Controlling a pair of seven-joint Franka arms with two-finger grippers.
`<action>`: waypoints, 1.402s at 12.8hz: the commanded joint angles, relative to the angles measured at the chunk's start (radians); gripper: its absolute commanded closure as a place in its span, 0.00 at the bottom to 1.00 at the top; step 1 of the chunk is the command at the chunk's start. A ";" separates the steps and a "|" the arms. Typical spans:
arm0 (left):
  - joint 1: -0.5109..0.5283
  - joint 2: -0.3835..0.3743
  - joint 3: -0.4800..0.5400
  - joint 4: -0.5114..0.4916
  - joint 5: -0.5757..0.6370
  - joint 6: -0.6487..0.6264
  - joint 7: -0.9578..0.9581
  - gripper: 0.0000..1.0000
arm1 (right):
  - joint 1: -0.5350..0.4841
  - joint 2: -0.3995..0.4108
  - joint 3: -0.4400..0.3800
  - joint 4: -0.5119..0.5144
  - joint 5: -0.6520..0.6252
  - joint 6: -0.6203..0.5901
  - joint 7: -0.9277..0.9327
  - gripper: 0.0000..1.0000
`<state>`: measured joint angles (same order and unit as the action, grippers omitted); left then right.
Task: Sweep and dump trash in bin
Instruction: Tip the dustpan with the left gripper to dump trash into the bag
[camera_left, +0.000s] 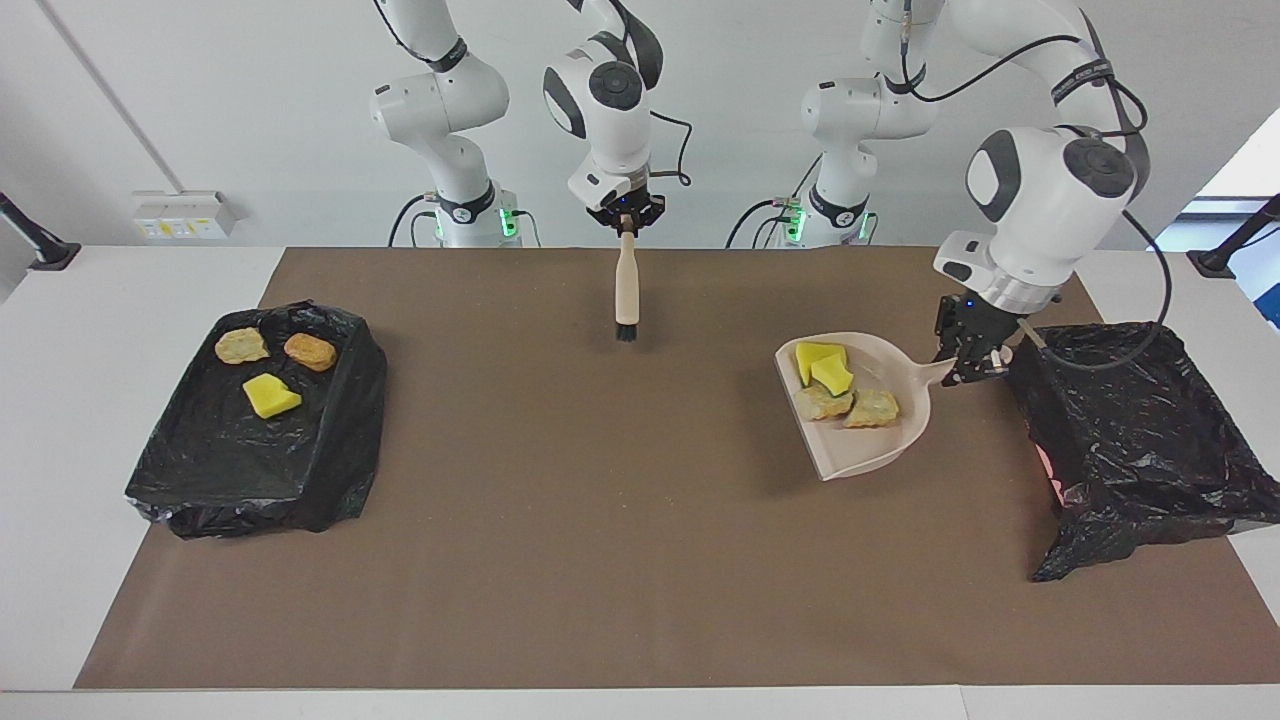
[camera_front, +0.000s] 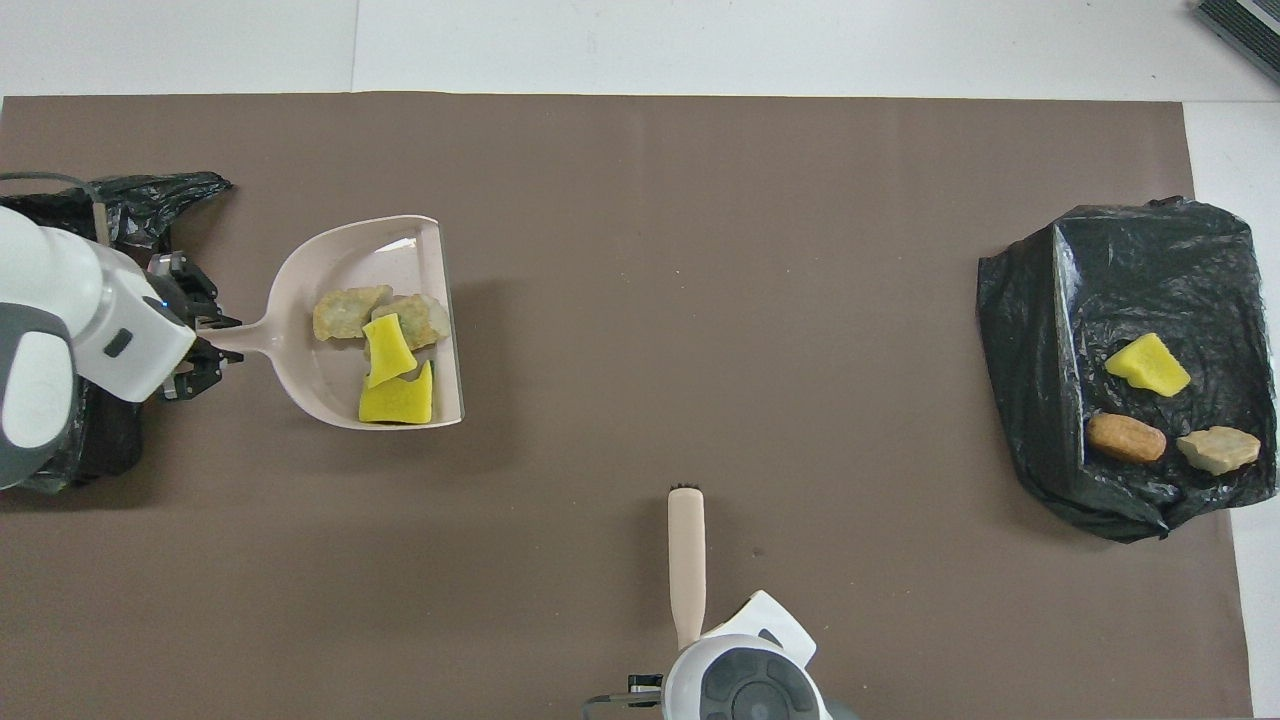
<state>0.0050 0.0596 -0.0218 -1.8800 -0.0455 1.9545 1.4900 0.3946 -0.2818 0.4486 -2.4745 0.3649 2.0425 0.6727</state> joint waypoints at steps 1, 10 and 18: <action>0.108 0.119 -0.015 0.221 -0.033 -0.156 0.093 1.00 | 0.007 -0.080 -0.007 -0.093 0.031 0.031 -0.015 1.00; 0.444 0.238 -0.027 0.439 -0.093 -0.230 0.248 1.00 | 0.010 -0.067 -0.007 -0.132 0.114 0.039 -0.154 1.00; 0.556 0.416 -0.007 0.679 0.053 -0.234 0.406 1.00 | 0.029 -0.007 -0.005 -0.161 0.115 0.165 -0.159 1.00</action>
<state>0.5433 0.4266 -0.0257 -1.2976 -0.0512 1.7199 1.8752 0.4031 -0.3023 0.4476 -2.6169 0.4508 2.1686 0.5459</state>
